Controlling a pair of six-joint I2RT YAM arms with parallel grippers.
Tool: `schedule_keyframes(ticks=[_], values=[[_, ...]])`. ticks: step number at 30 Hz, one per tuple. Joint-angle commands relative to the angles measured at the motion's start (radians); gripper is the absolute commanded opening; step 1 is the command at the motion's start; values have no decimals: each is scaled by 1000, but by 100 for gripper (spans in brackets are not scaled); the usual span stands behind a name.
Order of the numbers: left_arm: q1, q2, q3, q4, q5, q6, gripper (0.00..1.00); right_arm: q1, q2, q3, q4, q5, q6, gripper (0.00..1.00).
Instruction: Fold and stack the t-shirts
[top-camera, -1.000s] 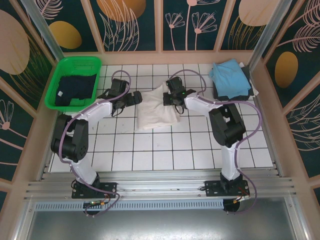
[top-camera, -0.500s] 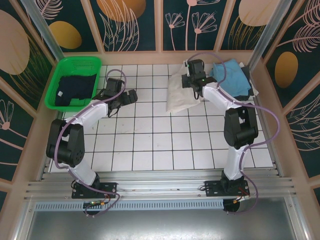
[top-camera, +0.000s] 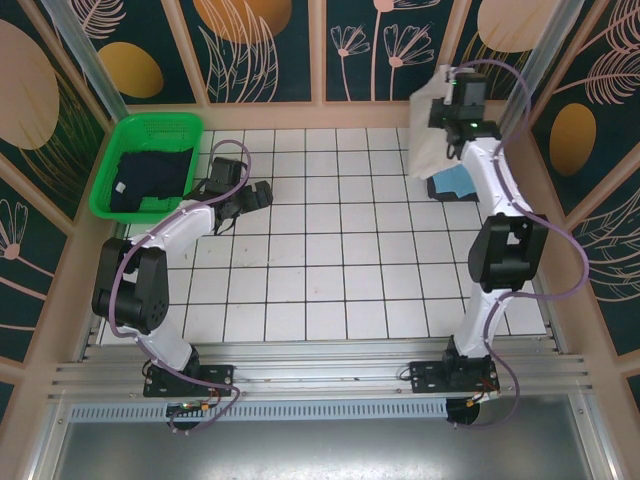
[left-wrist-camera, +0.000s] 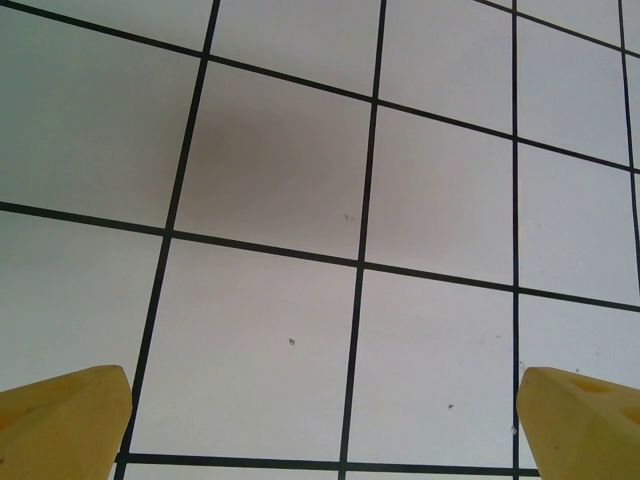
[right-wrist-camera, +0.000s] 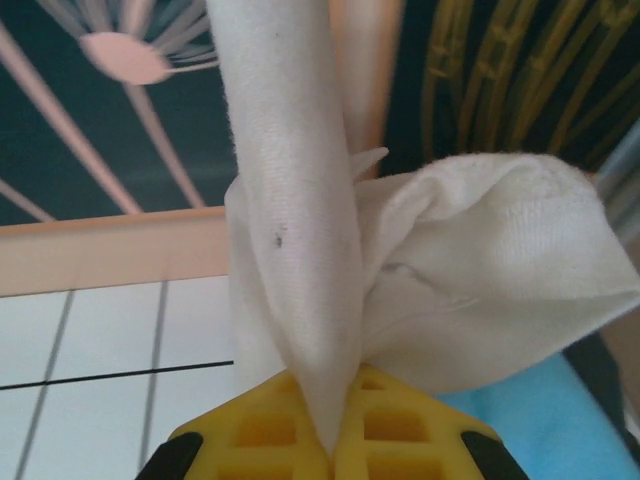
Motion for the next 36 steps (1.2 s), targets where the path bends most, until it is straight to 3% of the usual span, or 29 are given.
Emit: schedule_keyframes(ticks=[1, 4, 12, 16, 19, 31, 36], values=[[7, -10, -6, -18, 0, 12, 99, -65, -21, -36, 48, -123, 28, 0], [7, -13, -8, -23, 5, 11, 99, -130, -28, -97, 114, -199, 35, 0], [7, -39, -11, -33, 10, -1, 99, -174, -111, -292, 321, -252, -59, 0], [7, -46, -16, -18, 32, -7, 98, -200, -152, -440, 500, -255, -42, 0], [7, -44, -13, -14, 46, -7, 98, -248, -142, -473, 565, -333, 9, 0], [8, -53, -10, -30, 39, -7, 98, -367, 110, -244, 479, -646, -12, 0], [7, -53, -8, -35, 40, -12, 98, -397, 267, -45, 312, -774, -68, 0]])
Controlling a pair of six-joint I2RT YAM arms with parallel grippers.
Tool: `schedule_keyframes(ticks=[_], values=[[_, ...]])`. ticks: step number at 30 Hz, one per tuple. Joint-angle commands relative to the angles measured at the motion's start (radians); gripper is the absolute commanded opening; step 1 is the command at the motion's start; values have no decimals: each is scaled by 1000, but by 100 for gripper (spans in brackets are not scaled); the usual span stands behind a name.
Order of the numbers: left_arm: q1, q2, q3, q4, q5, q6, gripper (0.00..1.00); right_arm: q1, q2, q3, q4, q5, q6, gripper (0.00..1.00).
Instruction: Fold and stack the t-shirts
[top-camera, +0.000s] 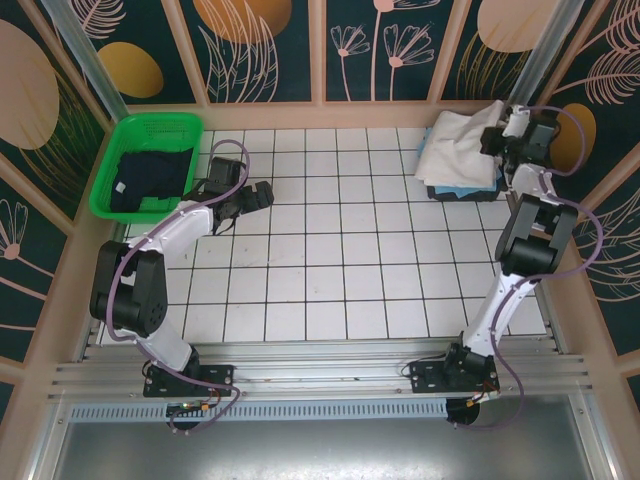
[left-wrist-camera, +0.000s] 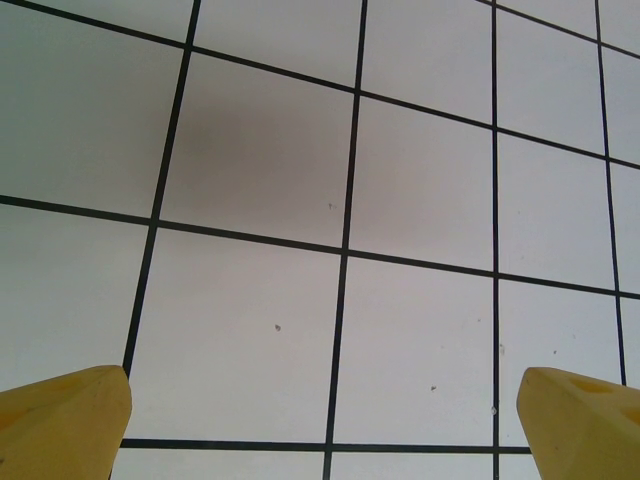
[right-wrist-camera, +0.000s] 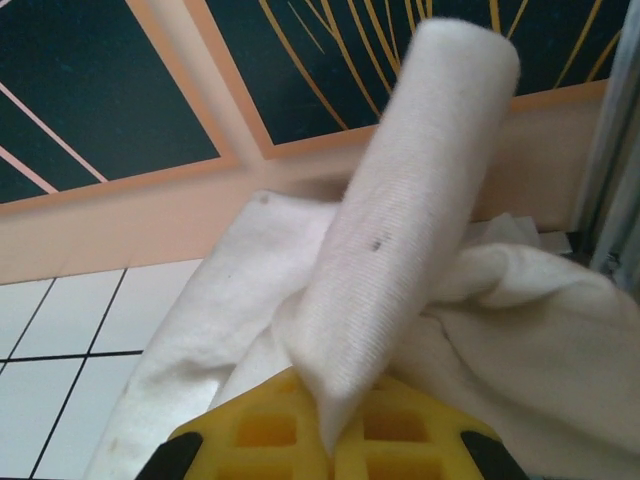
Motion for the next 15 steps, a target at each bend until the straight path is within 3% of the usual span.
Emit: schedule_keyframes(ticks=[1, 6, 8, 12, 15], values=[[7, -33, -5, -19, 10, -13, 99, -20, 84, 146, -114, -123, -59, 0], [8, -36, -12, -21, 6, -19, 99, -37, 176, 275, -201, -5, -39, 2], [7, -36, -13, -18, 13, -20, 98, -38, 216, 338, -263, 73, -26, 18], [7, -37, -13, -6, 31, -21, 98, -40, 301, 523, -465, 221, -2, 25], [8, -36, -11, -1, 38, -22, 98, -39, 288, 556, -529, 318, 37, 41]])
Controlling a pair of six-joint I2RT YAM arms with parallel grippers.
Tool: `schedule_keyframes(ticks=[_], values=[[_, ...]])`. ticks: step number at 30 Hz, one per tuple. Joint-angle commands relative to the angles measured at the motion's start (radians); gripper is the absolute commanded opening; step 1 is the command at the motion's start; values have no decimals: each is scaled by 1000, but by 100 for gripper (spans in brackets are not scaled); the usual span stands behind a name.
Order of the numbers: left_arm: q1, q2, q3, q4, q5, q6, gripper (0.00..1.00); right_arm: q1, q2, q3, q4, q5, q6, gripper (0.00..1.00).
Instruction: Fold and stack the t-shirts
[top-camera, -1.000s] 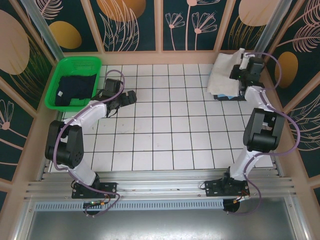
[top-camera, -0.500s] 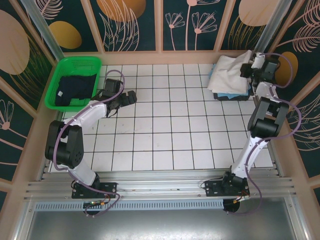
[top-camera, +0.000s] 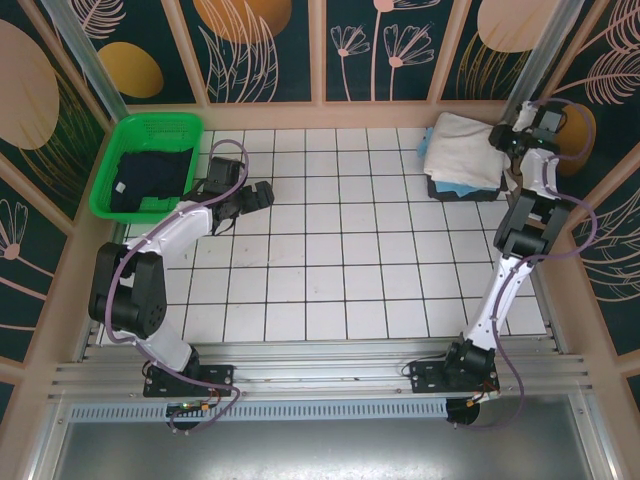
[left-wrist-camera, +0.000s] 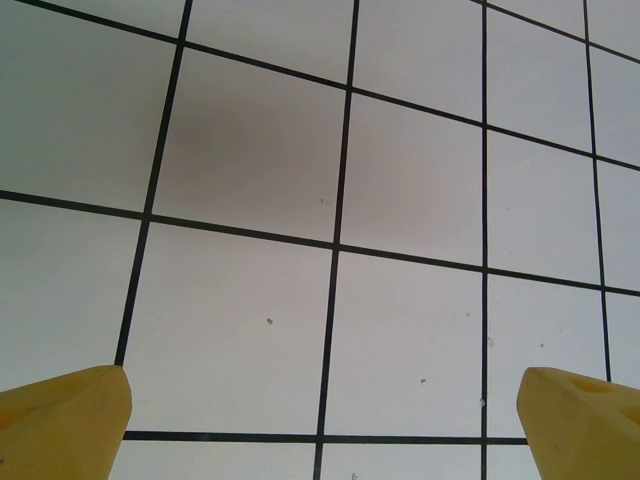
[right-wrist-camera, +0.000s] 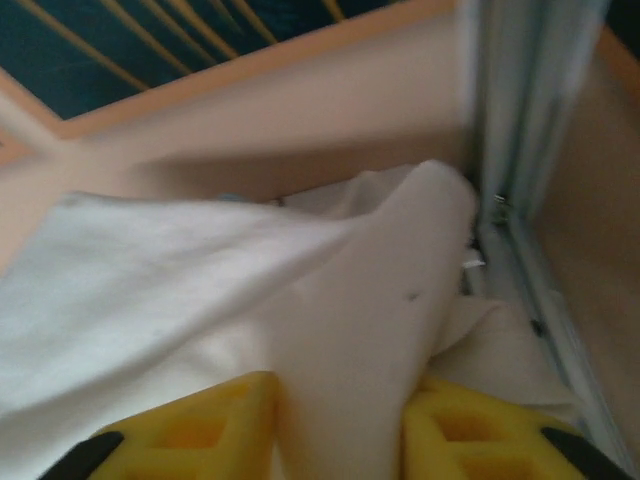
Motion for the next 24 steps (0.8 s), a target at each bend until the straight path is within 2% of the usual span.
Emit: schedule_keyframes(ticks=[1, 5, 8, 13, 17, 19, 24], values=[[8, -25, -10, 5, 20, -12, 98, -6, -28, 48, -137, 173, 55, 46], [7, -28, -13, 9, 22, -6, 99, 10, -147, -40, -106, 297, 119, 58], [8, -31, -23, 23, 25, -6, 99, 31, -225, -149, -46, 386, 171, 62], [7, -29, -39, 39, 39, 9, 99, 92, -267, -264, 21, 511, 213, 65], [8, -28, -39, 33, 29, 30, 98, 186, -308, -373, 125, 699, 189, 67], [7, -26, -42, 36, 36, 36, 99, 206, -303, -377, 157, 677, 185, 66], [9, -16, -54, 59, 62, 40, 98, 221, -129, -160, -8, 626, 208, 66]])
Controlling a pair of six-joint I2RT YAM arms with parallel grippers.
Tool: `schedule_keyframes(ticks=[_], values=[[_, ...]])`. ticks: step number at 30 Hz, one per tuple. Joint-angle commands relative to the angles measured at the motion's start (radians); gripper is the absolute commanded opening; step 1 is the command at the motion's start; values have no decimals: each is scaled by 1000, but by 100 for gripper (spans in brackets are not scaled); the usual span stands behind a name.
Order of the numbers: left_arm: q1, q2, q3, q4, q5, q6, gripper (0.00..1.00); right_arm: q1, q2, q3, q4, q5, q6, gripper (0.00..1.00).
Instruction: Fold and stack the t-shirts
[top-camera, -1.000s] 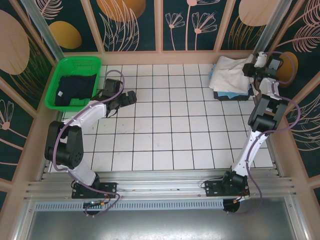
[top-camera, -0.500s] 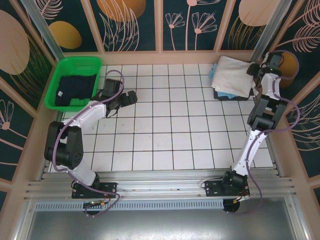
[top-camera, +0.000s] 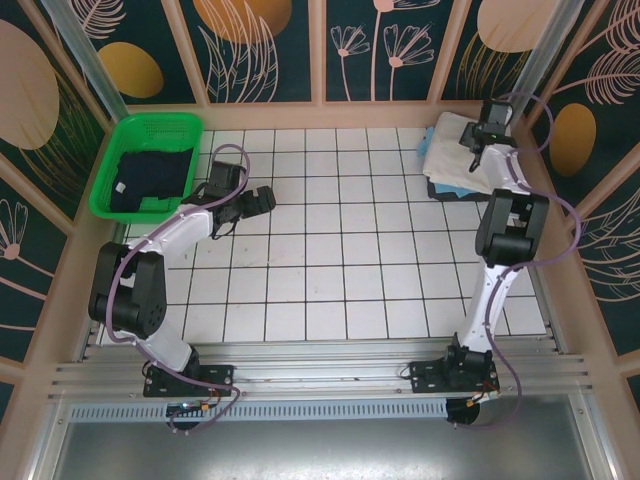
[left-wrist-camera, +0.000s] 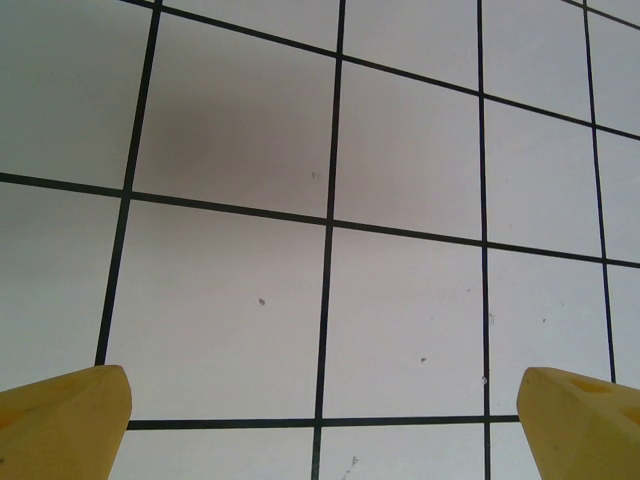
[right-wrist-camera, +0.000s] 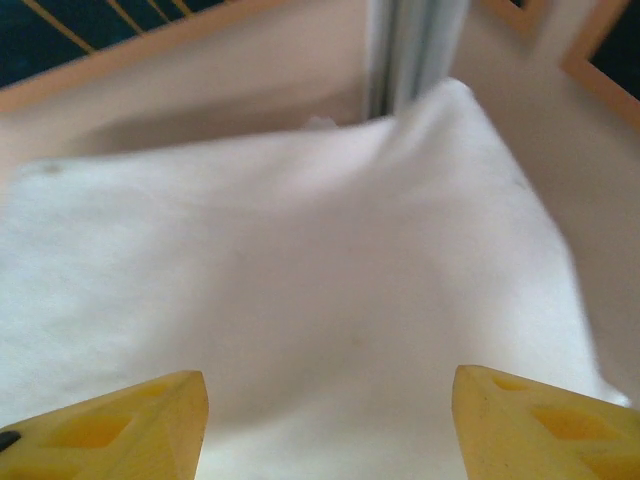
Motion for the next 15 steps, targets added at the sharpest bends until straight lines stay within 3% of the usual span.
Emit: schedule_keyframes(ticks=[1, 9, 12, 15], values=[[7, -14, -19, 39, 30, 23, 99, -20, 112, 136, -81, 26, 30, 66], [8, 15, -12, 39, 28, 33, 98, -20, 195, 249, -228, -93, 90, 70], [8, 17, -10, 38, 30, 34, 99, -4, 181, 317, -264, -52, 105, 80], [8, 19, -10, 40, 30, 33, 99, 30, 163, 366, -250, -5, 98, 83]])
